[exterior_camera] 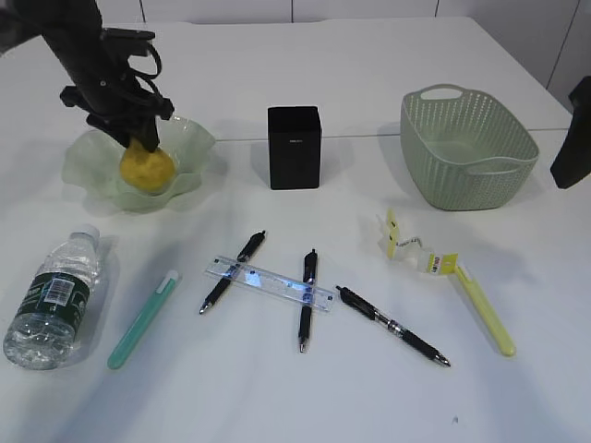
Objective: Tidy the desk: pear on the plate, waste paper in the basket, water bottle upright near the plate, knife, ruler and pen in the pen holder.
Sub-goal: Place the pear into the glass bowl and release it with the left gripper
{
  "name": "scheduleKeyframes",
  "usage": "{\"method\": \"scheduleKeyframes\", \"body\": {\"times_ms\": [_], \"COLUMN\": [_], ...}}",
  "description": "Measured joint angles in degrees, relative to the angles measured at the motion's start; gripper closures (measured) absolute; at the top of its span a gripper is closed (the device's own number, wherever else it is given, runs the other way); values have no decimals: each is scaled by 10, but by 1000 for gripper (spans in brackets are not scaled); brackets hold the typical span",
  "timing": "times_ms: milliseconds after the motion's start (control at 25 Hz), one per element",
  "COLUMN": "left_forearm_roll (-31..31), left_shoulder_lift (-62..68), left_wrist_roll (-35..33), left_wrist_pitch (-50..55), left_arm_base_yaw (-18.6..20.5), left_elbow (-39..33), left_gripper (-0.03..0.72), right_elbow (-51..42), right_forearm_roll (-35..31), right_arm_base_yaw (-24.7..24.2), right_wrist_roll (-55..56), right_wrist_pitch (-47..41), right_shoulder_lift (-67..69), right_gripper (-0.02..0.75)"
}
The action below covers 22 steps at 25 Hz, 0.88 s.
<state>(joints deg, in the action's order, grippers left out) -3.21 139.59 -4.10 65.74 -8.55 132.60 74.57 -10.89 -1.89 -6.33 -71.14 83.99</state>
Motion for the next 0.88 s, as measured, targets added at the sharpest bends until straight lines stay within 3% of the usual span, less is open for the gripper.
{"method": "scheduleKeyframes", "body": {"times_ms": [560,880], "left_forearm_roll": [0,0], "left_shoulder_lift": [25,25], "left_wrist_roll": [8,14], "left_wrist_pitch": [-39,-54], "left_arm_base_yaw": [8,8], "left_elbow": [0,0], "left_gripper": [402,257], "right_elbow": [0,0], "right_forearm_roll": [-1,-1], "right_arm_base_yaw": [0,0], "right_wrist_roll": [1,1], "right_wrist_pitch": [0,0], "right_shoulder_lift": [0,0], "right_gripper": [171,171]}}
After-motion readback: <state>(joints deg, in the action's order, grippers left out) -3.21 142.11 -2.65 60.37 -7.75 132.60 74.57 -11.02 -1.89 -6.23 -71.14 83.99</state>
